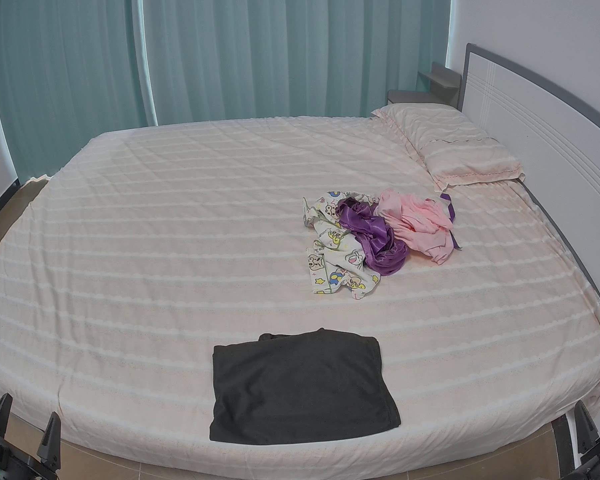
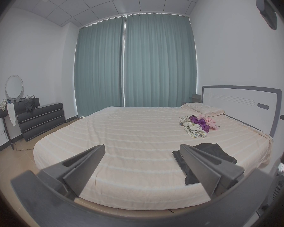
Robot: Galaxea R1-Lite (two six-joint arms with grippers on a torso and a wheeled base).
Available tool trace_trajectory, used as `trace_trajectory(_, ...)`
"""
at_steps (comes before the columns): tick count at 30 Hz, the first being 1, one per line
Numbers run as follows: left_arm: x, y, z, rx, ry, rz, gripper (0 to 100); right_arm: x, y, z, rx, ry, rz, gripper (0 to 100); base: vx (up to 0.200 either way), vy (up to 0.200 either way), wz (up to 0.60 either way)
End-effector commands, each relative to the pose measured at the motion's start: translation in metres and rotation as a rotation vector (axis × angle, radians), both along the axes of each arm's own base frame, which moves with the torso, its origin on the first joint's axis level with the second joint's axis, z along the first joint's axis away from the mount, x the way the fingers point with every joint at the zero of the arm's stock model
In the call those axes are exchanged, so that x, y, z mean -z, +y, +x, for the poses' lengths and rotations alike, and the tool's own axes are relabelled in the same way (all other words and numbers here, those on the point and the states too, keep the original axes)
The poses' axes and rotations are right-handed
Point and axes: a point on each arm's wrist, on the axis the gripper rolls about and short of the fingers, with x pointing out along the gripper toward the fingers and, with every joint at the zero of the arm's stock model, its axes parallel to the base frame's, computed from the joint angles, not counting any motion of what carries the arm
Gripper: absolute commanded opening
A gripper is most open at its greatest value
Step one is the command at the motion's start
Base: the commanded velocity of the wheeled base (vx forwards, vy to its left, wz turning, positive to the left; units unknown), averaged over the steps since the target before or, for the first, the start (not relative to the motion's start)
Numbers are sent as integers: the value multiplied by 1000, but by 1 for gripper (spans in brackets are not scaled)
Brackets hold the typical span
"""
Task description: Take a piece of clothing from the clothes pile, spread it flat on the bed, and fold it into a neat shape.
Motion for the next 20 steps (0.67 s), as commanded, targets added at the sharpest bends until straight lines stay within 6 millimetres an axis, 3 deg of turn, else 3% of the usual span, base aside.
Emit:
trace_trajectory(1,4,0,1,-1,17,-2,100,5,0,0,-1,0,0,100,0,0,0)
trace_trajectory(20,5,0,1,-1,19,-2,100,5,0,0,1,0,3,100,0,0,0)
